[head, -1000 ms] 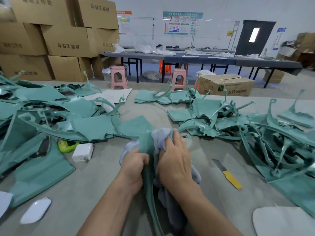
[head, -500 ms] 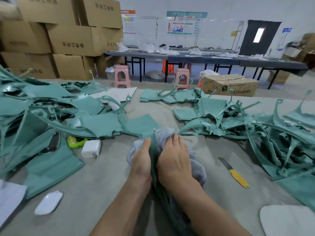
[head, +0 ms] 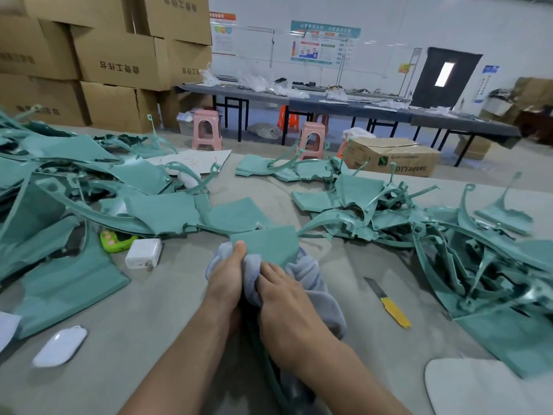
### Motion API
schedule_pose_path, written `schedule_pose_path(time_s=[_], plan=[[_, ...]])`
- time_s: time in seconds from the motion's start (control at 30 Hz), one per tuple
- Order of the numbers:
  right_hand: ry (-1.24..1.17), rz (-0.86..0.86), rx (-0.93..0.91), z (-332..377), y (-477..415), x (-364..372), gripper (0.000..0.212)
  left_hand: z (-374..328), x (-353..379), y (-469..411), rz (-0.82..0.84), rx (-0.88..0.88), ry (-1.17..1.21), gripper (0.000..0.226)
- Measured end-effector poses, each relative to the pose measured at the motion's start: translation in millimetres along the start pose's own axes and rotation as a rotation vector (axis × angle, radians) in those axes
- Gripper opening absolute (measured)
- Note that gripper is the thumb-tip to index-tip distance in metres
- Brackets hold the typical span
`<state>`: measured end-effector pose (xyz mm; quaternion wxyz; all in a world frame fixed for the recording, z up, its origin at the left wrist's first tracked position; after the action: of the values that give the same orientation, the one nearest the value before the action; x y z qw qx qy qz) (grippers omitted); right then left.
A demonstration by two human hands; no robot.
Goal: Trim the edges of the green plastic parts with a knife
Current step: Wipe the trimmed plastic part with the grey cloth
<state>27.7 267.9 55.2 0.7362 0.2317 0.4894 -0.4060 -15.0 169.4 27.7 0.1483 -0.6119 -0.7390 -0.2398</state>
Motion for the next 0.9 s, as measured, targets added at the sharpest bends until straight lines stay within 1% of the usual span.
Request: schedule_pose_path(time_s=[0.1,0.2,0.23,0.3,0.37,0.43,0.5,0.57,0.6,0.63,0.7,0.73,0.77,0.8,0.83,0.9], plan=[[0.148,0.102,-0.039,2,10,-3,0.05,1,-1,0,0.029,0.041,-0.039,0.021],[0.279,0.194,-0.068,7,24,-1,0.034,4,-5,-5,-0.018,0.039,-0.078,0.017],[0.31,0.239,-0.079,11,30,1,0.031,4,-5,-6,-0.019,0.027,-0.061,0.019],[0.328,0.327,-0.137,21,47,8,0.036,6,-5,-8,0.005,-0.019,0.021,0.03],[0.354,0.335,-0.16,26,65,18,0.044,6,-9,-11,0.007,-0.029,0.074,0.033],[0.345,0.303,-0.118,26,84,23,0.038,5,-15,-12,-0.004,-0.018,0.1,0.028],[0.315,0.231,-0.102,26,98,28,0.029,6,-16,-12,0.002,-0.014,0.113,0.026],[0.256,0.264,-0.106,25,106,30,0.03,10,-15,-11,-0.006,-0.006,0.094,0.025],[0.155,0.324,-0.084,22,107,27,0.033,11,-14,-11,-0.013,0.002,0.084,0.024],[0.044,0.343,-0.049,21,104,22,0.036,11,-14,-11,-0.027,0.015,0.073,0.024],[-0.171,0.253,-0.083,12,103,7,0.03,11,-16,-13,-0.069,0.052,0.046,0.023],[-0.303,0.221,-0.048,7,105,-4,0.027,9,-19,-14,-0.094,0.074,0.054,0.022],[-0.476,0.173,0.08,-6,108,-17,0.031,5,-23,-15,-0.133,0.109,0.068,0.021],[-0.622,0.057,0.18,-19,110,-30,0.04,-1,-29,-17,-0.18,0.158,0.064,0.019],[-0.767,-0.102,0.237,-35,112,-42,0.042,-9,-35,-18,-0.222,0.208,0.022,0.018],[-1.031,-0.413,0.341,-64,116,-68,0.021,-21,-43,-19,-0.258,0.252,-0.043,0.019]])
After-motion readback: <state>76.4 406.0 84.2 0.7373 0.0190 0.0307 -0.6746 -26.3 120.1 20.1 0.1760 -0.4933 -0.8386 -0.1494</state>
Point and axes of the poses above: each hand's wrist, its own y-axis away from the middle knuckle, its own x-axis out of the palm, z = x × y, the point moved 4 cm from there along -y, towards the middle knuckle, and after that the axes turned 11 degrees about z, right-handed, at the moved point
